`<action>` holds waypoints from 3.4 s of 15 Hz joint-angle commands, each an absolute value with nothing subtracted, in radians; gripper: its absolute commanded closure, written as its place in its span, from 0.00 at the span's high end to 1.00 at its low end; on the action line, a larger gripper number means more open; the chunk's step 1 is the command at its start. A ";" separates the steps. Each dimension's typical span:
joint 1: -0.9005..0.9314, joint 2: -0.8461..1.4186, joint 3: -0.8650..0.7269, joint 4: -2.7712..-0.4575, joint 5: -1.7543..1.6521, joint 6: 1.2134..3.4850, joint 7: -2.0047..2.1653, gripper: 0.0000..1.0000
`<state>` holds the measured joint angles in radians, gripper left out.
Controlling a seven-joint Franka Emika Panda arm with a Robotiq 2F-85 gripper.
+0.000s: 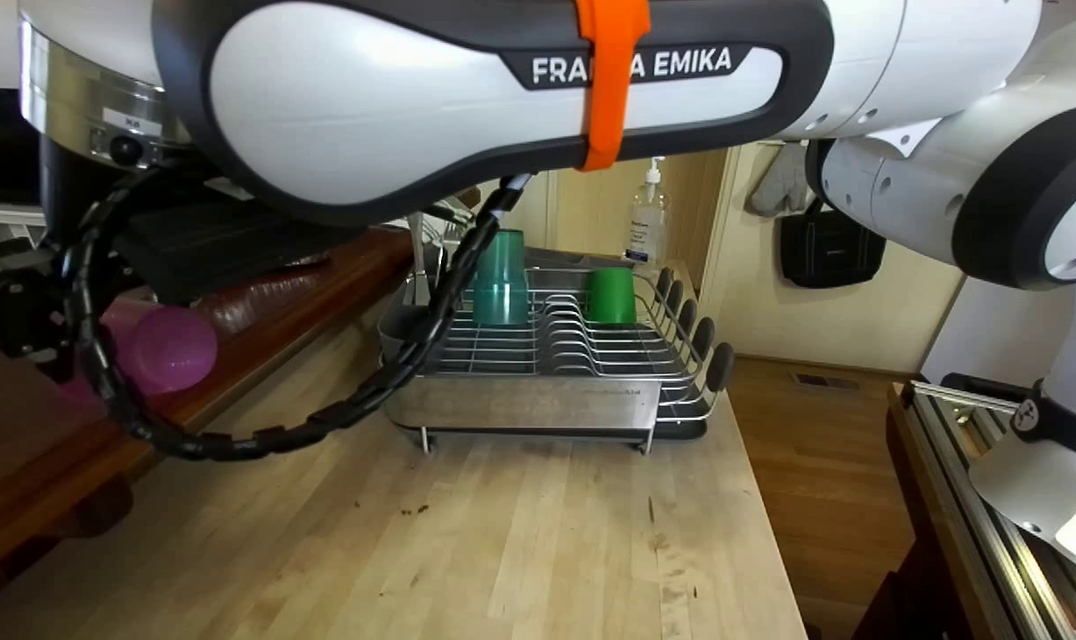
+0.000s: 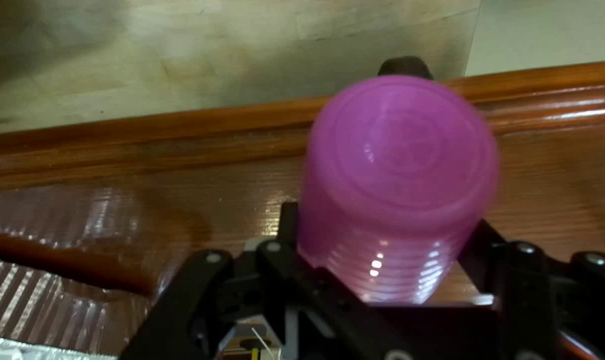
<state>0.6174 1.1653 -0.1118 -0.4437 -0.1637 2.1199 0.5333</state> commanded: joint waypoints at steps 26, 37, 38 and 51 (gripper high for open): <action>0.585 1.287 -0.051 -0.468 -0.200 2.552 0.093 0.95; 0.582 1.255 -0.056 -0.468 -0.219 2.452 -0.046 1.00; 0.582 1.252 -0.057 -0.468 -0.220 2.443 -0.053 1.00; 0.584 1.127 -0.039 -0.455 -0.194 2.424 -0.025 1.00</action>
